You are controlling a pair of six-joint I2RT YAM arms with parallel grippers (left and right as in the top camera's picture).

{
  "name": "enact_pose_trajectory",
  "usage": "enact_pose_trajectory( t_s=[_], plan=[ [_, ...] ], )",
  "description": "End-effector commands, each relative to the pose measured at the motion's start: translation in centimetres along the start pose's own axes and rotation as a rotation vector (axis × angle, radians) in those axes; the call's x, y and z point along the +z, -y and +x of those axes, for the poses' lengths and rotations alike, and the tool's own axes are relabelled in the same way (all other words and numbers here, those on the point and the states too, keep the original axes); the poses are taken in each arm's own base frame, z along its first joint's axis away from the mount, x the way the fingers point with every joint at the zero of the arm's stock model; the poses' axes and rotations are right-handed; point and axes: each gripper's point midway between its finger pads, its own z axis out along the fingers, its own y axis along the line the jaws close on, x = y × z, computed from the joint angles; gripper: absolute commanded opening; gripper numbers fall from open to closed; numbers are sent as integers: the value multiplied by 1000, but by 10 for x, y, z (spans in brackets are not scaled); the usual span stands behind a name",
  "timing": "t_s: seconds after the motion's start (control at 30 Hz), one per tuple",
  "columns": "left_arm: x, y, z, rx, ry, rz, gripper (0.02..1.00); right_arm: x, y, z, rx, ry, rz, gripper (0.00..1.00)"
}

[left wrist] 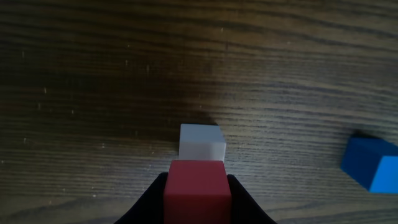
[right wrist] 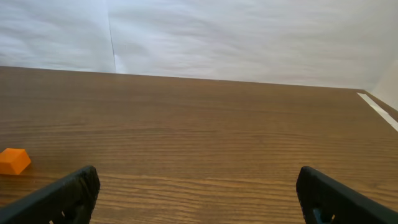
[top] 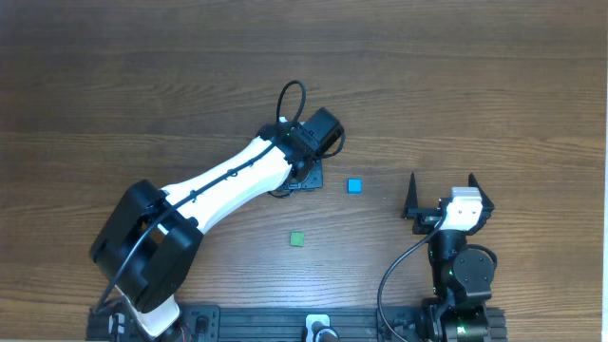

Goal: Stack Cubes

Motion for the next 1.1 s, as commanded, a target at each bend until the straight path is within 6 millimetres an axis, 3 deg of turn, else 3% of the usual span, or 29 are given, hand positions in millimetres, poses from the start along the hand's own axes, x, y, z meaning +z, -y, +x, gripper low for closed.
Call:
enact_pose_trajectory(
  t_s=[0.03, 1.1],
  plan=[
    [1, 5, -8, 2, 31, 0, 38, 0, -2, 2, -5, 1, -9, 993],
    [11, 9, -7, 22, 30, -3, 40, 0, -2, 2, -5, 1, -9, 991]
  ],
)
